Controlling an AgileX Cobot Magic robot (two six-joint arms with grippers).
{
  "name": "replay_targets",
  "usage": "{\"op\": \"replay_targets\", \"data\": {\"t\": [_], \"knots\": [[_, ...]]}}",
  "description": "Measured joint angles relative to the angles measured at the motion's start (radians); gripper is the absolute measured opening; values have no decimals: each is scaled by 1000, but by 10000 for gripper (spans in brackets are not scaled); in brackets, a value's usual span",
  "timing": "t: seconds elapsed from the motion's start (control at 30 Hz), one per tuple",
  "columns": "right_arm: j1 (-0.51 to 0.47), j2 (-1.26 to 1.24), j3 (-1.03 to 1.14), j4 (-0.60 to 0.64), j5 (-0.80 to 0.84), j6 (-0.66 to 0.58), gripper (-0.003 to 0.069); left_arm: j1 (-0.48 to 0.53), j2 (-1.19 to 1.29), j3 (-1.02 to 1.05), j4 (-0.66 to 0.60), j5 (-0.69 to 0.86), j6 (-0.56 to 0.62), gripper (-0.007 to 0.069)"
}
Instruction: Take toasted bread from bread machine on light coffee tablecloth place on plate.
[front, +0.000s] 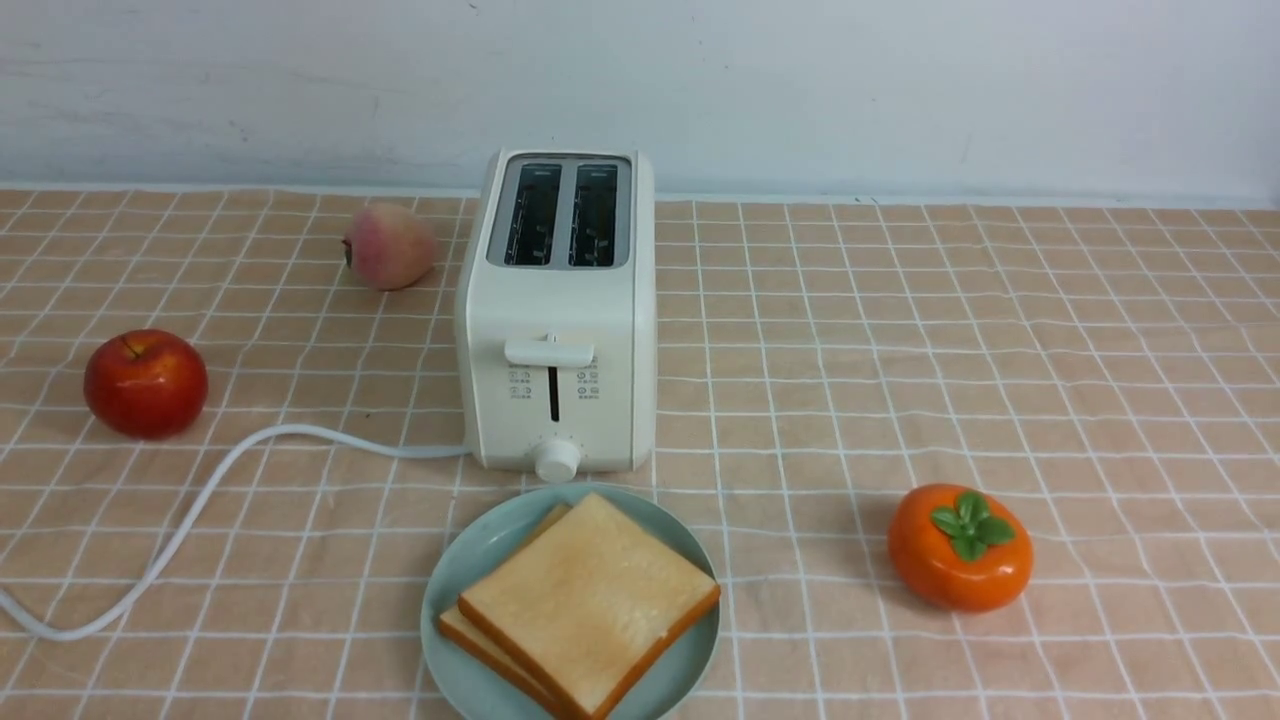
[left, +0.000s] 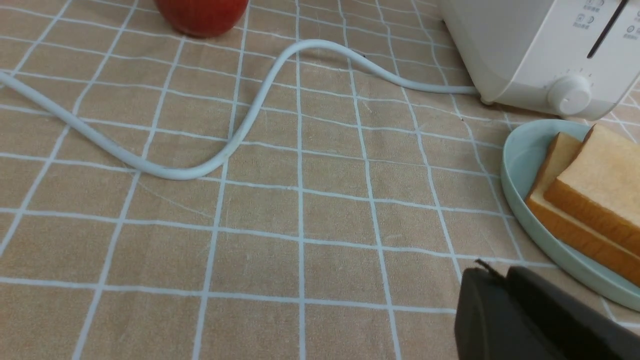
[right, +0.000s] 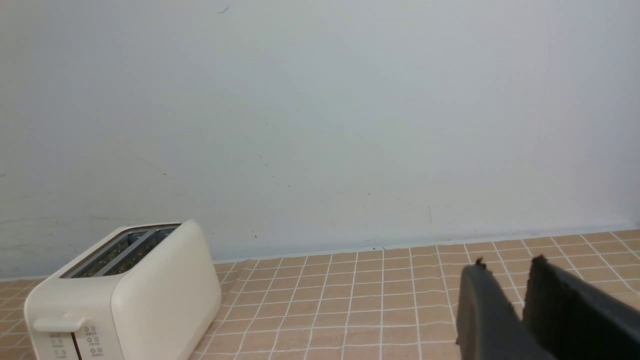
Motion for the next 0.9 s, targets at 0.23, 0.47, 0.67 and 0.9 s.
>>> {"op": "replay_targets", "data": {"t": [0.23, 0.47, 0.67, 0.9], "knots": [[0, 0, 0, 0, 0, 0, 146, 0, 0, 0, 0, 2, 0, 39], [0, 0, 0, -14, -25, 0, 154, 0, 0, 0, 0, 2, 0, 39], [0, 0, 0, 328, -164, -221, 161, 0, 0, 0, 0, 3, 0, 46], [0, 0, 0, 752, -166, -656, 169, 0, 0, 0, 0, 3, 0, 46]]}}
